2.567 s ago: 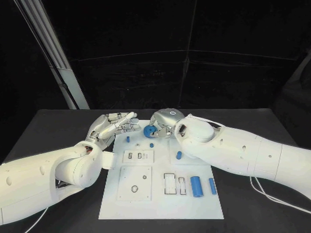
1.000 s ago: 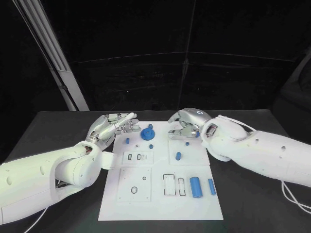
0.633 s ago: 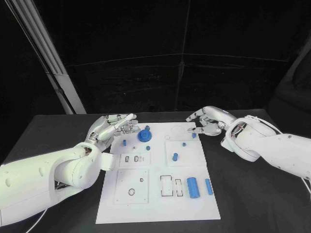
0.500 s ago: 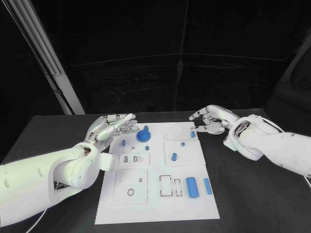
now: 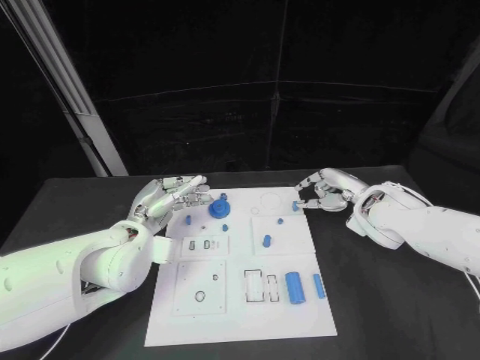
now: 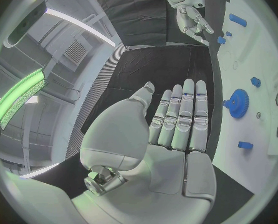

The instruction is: Assemble the parts on the task board

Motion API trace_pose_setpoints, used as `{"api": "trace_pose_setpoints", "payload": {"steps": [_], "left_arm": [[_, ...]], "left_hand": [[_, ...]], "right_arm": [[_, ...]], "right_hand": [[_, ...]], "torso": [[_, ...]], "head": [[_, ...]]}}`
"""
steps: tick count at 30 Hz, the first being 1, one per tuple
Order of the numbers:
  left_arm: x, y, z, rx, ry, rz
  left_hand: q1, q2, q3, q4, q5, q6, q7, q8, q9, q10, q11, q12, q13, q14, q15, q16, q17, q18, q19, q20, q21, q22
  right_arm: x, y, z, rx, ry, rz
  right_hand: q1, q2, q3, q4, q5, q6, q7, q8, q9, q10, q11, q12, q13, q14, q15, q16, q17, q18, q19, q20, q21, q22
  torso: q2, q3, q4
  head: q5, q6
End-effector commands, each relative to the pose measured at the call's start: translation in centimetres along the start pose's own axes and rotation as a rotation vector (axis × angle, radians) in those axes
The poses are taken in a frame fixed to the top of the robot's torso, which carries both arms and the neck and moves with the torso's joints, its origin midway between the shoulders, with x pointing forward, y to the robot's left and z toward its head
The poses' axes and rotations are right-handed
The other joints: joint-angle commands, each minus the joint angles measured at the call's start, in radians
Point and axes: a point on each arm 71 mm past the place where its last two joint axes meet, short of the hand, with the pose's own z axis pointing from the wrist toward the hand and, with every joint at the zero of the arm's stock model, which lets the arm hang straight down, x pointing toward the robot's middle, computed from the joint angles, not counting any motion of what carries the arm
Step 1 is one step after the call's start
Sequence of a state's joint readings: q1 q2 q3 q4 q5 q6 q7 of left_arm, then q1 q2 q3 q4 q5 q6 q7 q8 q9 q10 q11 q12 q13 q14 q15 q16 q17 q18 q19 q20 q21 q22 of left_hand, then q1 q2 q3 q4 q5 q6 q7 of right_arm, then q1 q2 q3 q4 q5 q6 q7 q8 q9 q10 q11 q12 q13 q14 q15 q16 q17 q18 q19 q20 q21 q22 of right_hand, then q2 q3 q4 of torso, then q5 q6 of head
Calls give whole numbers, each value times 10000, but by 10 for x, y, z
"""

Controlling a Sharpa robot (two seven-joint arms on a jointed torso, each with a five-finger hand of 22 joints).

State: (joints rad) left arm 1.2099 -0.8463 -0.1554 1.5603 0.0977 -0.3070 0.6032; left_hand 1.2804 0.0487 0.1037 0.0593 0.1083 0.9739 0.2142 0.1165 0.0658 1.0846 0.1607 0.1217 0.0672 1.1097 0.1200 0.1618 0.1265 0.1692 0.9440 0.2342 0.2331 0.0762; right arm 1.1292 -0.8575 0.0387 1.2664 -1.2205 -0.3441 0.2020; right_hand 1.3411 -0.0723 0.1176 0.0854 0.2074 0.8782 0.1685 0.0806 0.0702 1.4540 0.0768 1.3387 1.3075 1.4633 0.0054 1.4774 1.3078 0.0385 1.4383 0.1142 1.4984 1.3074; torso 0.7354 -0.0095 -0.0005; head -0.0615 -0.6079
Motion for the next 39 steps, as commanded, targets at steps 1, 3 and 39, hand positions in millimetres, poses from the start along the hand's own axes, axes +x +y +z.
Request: {"api": "trace_pose_setpoints", "payload": {"steps": [1,3,39], "left_arm": [[2,-1,1,79,181,-101],[2,-1,1,73,178,-98],[2,0,1,52,170,-92]], "left_hand": [[72,25,-7,-41,-35,33,50,-49,-10,22,16,-48,-12,35,5,-35,17,155,49,-4,-33,-9],[72,25,-7,-41,-35,33,50,-49,-10,22,16,-48,-12,35,5,-35,17,155,49,-4,-33,-9],[72,25,-7,-41,-35,33,50,-49,-10,22,16,-48,-12,35,5,-35,17,155,49,-4,-33,-9]], "right_arm": [[4,-1,1,-104,357,35],[6,-2,1,-74,393,33],[23,-11,14,325,981,-277]], "right_hand": [[23,-62,-36,-32,35,-36,-24,-30,-11,-90,-9,-25,701,656,-44,-42,768,92,-74,-20,-43,501],[37,-55,-36,-42,44,-37,-24,-32,-12,-92,-9,-29,698,654,-44,-47,760,94,-81,-20,-47,491],[430,535,278,-435,-347,752,-77,269,52,3,-63,99,799,696,-88,0,890,69,10,-60,-20,604]], "torso": [[3,-7,13],[-3,-2,2],[-11,3,-6]], "head": [[-7,-19],[2,-23],[39,-97]]}}
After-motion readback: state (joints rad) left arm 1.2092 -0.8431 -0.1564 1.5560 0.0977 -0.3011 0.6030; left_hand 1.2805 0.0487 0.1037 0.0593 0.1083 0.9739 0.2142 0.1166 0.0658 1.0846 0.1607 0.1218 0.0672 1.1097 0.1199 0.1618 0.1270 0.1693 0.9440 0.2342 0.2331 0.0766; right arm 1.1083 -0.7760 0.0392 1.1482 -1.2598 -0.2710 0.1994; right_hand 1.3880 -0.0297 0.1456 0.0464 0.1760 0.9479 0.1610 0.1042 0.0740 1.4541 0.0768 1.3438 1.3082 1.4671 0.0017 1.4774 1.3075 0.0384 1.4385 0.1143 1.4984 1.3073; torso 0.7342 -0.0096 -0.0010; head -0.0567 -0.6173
